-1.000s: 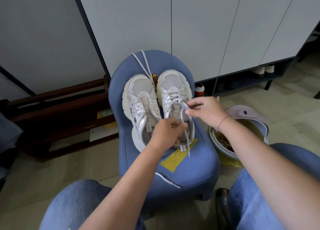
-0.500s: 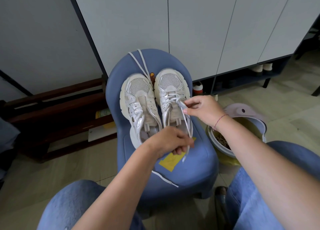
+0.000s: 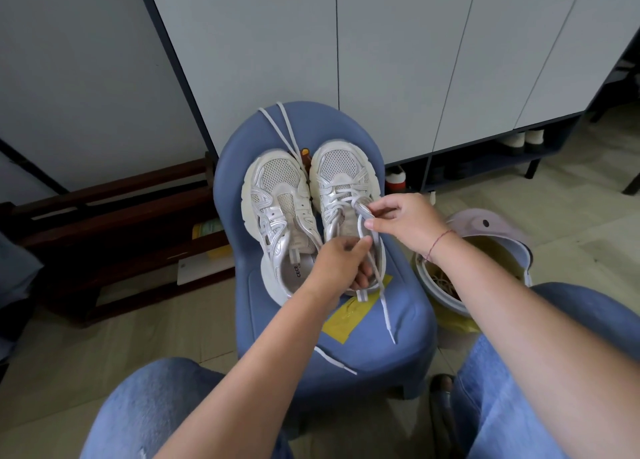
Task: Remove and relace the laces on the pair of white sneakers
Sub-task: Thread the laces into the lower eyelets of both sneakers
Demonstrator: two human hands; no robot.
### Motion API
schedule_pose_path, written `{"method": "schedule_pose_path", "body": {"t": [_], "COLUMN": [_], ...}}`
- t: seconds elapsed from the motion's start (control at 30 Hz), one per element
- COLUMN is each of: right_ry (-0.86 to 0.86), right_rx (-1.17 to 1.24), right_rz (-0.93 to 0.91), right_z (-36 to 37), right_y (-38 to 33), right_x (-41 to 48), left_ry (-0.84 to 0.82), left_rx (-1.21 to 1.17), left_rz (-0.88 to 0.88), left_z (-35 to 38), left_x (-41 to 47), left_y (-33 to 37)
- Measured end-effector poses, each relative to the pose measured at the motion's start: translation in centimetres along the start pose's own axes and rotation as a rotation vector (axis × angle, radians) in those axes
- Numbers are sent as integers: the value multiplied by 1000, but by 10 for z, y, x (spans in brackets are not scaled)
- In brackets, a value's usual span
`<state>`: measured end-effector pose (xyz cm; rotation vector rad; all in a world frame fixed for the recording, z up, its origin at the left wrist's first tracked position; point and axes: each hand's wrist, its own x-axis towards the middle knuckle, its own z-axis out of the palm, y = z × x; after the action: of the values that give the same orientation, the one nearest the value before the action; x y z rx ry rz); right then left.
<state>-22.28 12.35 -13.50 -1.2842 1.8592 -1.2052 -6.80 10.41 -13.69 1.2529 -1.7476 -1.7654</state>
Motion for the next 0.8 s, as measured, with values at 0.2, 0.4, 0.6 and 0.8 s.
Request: {"method": "schedule_pose_path", "body": {"t": [0.2,0.4,0.6,0.8], "right_ry": [-3,44,29,28], "right_rx": [15,23,24,15], "right_rz": [3,18,12,18], "right_z": [-1,-1,2,2], "right_y": [0,-1,-7,-7], "right_x": [0,-1,-3,-4], "left_ry": [107,-443,-439,-92], "left_rx": [-100,530,513,-2], "left_rz": [70,7,2,-23], "left_z": [13,-3,-6,-5], "left_x": [7,-11,-17,-8], "left_y": [-2,-9,-14,-1]}}
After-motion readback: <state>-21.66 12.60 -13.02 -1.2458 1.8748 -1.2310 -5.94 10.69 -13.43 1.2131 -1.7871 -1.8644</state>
